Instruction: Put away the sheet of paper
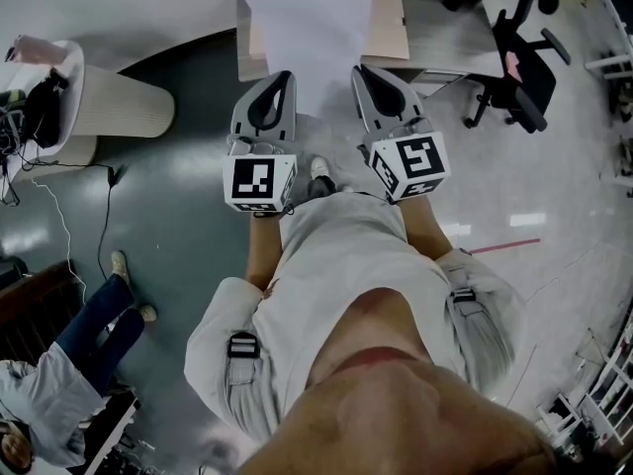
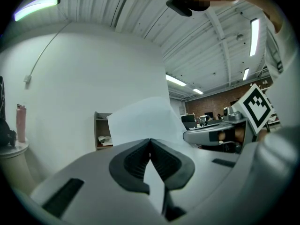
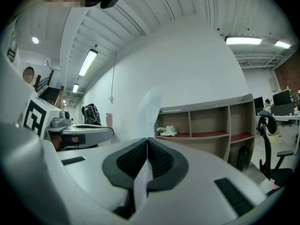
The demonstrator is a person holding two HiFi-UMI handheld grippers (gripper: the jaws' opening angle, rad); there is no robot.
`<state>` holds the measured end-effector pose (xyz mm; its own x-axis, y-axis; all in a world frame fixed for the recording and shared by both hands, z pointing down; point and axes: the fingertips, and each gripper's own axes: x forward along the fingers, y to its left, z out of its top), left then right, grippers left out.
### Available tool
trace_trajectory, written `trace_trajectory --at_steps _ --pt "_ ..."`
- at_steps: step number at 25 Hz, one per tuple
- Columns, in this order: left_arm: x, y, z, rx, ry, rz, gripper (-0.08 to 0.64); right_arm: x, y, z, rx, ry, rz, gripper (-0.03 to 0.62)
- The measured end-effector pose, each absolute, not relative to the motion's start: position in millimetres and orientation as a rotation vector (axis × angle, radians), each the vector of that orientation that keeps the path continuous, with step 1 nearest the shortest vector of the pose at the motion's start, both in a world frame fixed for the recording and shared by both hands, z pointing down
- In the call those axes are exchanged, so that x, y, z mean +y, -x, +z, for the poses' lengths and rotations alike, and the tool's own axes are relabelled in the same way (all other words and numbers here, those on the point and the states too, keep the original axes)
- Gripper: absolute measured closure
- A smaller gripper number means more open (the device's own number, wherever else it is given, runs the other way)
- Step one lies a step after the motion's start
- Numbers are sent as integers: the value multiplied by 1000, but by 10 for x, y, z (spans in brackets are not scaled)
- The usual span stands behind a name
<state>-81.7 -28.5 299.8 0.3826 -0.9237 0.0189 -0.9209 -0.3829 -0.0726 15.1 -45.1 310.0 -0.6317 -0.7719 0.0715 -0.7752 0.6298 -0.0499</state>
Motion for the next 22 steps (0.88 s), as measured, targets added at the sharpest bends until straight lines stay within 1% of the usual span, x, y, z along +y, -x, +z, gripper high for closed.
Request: trace_trajectory --at_steps 12,22 --pt "-748 1196 3068 1679 2625 -71 538 -869 173 3126 -2740 -1385 107 572" --pt "-1042 1221 3158 1669 2670 -91 538 -1150 224 3198 -2708 -1393 145 572"
